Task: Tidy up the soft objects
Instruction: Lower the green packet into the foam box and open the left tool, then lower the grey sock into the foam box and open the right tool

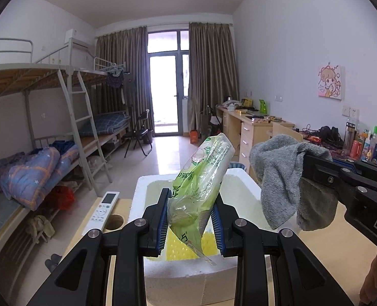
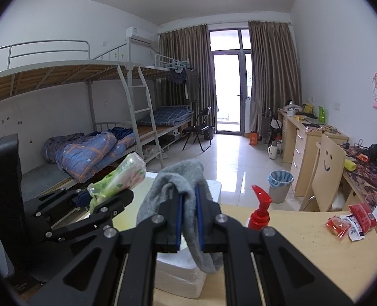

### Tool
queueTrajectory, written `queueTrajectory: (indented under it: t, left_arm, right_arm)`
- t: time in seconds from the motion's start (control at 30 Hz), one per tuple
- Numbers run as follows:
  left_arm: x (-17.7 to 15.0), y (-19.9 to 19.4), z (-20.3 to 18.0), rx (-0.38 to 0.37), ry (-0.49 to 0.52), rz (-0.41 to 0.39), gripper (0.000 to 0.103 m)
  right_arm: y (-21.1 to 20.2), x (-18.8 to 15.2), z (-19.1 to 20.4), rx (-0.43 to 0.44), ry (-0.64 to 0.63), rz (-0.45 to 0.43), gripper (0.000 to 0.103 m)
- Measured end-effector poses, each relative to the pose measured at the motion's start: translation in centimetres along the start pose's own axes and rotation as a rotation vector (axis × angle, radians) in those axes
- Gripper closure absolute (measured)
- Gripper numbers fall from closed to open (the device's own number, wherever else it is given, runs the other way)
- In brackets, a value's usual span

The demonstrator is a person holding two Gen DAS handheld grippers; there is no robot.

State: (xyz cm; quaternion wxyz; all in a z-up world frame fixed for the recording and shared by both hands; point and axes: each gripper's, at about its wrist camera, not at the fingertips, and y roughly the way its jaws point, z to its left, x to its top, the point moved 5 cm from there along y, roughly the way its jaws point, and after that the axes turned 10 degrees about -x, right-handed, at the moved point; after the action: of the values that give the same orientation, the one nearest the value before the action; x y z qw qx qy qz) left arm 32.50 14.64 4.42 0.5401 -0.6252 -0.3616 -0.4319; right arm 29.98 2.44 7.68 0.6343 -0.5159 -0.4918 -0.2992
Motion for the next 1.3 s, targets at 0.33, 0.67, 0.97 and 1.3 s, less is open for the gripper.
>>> queueTrajectory:
  t: [0.33,0.67,0.97,1.3]
  left_arm:
    - [-0.2,0.9,0.2,0.014,0.003,0.01,0.066]
    - [0.0,0.9,0.4,0.039,0.007,-0.001,0.015]
    - [0.1,0.3,0.7,0.07,0.011,-0.03,0.007]
    - [-0.1,-1.8,2.0,0.103,-0.005,-0.056,0.007]
  right_arm:
    - [0.2,0.1,0.0,-0.01,0.006,-0.008,0.091]
    - [0.0,0.0,-0.3,-0.01,0.01,-0.012,0.091]
    - [0.1,-0.3,-0.3,-0.001,-0.001,-0.009,0.091]
    - [0.2,-0.2,-0.4,0.014,-0.009,-0.008,0.091]
